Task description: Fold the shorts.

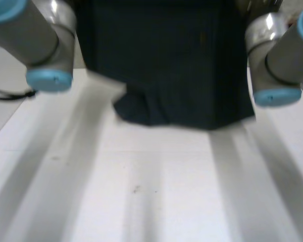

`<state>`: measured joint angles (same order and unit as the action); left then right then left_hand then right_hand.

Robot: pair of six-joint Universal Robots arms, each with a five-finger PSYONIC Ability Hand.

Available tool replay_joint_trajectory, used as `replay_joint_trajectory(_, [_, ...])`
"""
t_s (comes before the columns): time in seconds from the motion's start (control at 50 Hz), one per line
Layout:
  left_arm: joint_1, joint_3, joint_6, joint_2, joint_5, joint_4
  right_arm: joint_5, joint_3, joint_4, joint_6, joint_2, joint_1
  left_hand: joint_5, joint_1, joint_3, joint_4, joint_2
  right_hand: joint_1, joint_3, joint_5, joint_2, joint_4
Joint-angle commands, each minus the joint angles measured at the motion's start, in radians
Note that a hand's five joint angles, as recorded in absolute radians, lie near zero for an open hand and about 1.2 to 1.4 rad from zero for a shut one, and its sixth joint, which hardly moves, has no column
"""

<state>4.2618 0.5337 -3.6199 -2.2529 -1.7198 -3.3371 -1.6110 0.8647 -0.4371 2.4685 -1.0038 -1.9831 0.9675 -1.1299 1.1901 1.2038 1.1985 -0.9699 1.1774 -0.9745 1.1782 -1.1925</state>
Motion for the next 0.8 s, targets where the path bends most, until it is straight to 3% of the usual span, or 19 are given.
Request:
replay_joint_trajectory(0.02, [-0.003, 0.185, 0.004, 0.214, -0.058, -0.298, 0.005, 0.028, -0.278, 0.029, -0.071, -0.017, 0.254, -0.266, 0.206, 0.192, 0.198, -0.426, 0.219, -0.247, 0.218, -0.204])
replay_joint_trajectory(0.26, [0.013, 0.655, 0.060, 0.276, -0.037, -0.282, 0.036, 0.200, 0.021, 0.035, -0.035, -0.065, 0.254, -0.266, 0.206, 0.192, 0.198, -0.426, 0.219, -0.247, 0.218, -0.204])
replay_joint_trajectory(0.44, [0.020, 0.977, 0.052, 0.225, -0.017, -0.280, 0.088, 0.373, 0.187, 0.010, 0.120, -0.088, 0.254, -0.266, 0.206, 0.192, 0.198, -0.426, 0.219, -0.247, 0.218, -0.204])
replay_joint_trajectory(0.54, [0.016, 1.115, 0.041, 0.179, -0.018, -0.213, 0.080, 0.419, 0.291, 0.010, 0.169, -0.091, 0.254, -0.266, 0.206, 0.192, 0.198, -0.426, 0.219, -0.247, 0.218, -0.204])
replay_joint_trajectory(0.62, [0.010, 1.187, 0.029, 0.200, -0.018, -0.136, 0.079, 0.467, 0.363, 0.012, 0.149, -0.082, 0.254, -0.266, 0.206, 0.192, 0.198, -0.426, 0.219, -0.247, 0.218, -0.204])
replay_joint_trajectory(0.8, [0.006, 1.325, 0.015, 0.406, -0.012, -0.012, 0.089, 0.637, 0.477, 0.029, -0.059, -0.077, 0.254, -0.266, 0.206, 0.192, 0.198, -0.426, 0.219, -0.247, 0.218, -0.204])
